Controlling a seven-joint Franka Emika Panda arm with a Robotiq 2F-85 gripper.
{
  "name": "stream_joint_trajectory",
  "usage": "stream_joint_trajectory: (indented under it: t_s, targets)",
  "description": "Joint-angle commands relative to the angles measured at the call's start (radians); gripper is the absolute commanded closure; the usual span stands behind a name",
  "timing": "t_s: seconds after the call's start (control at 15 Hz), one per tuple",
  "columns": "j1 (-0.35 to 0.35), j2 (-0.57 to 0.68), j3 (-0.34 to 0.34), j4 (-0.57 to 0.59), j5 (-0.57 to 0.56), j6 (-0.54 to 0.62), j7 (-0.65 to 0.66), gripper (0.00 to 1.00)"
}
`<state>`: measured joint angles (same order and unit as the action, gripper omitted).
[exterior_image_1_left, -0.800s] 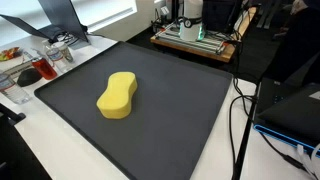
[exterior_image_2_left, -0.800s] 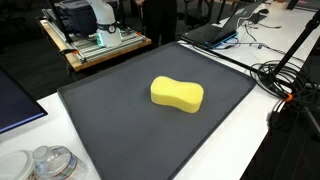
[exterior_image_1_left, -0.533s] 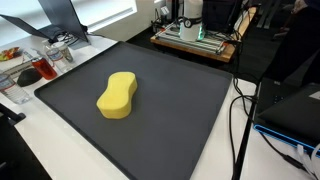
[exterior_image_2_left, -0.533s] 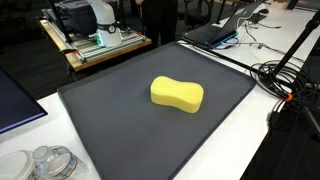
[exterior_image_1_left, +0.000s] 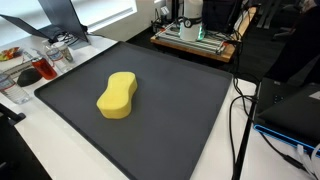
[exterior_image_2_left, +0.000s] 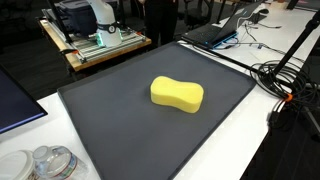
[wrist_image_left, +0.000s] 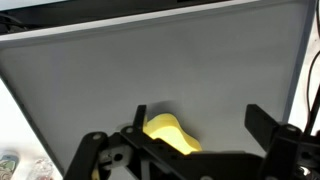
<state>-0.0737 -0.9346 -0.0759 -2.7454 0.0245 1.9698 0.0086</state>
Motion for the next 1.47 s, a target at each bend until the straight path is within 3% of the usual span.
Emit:
stream_joint_trajectory:
  t_s: [0.0,0.4,0.73,1.2,1.4]
  targets:
    - [0.041,0.078,0.121,0.051,-0.007,0.013,0.060,0.00]
    - [0.092,0.318,0.327,0.210,-0.060,0.041,0.186,0.00]
    - [0.069,0.554,0.441,0.386,-0.266,0.040,0.331,0.00]
    - [0.124,0.857,0.450,0.636,-0.542,-0.033,0.469,0.00]
    - [0.171,0.973,0.420,0.763,-0.566,-0.072,0.490,0.00]
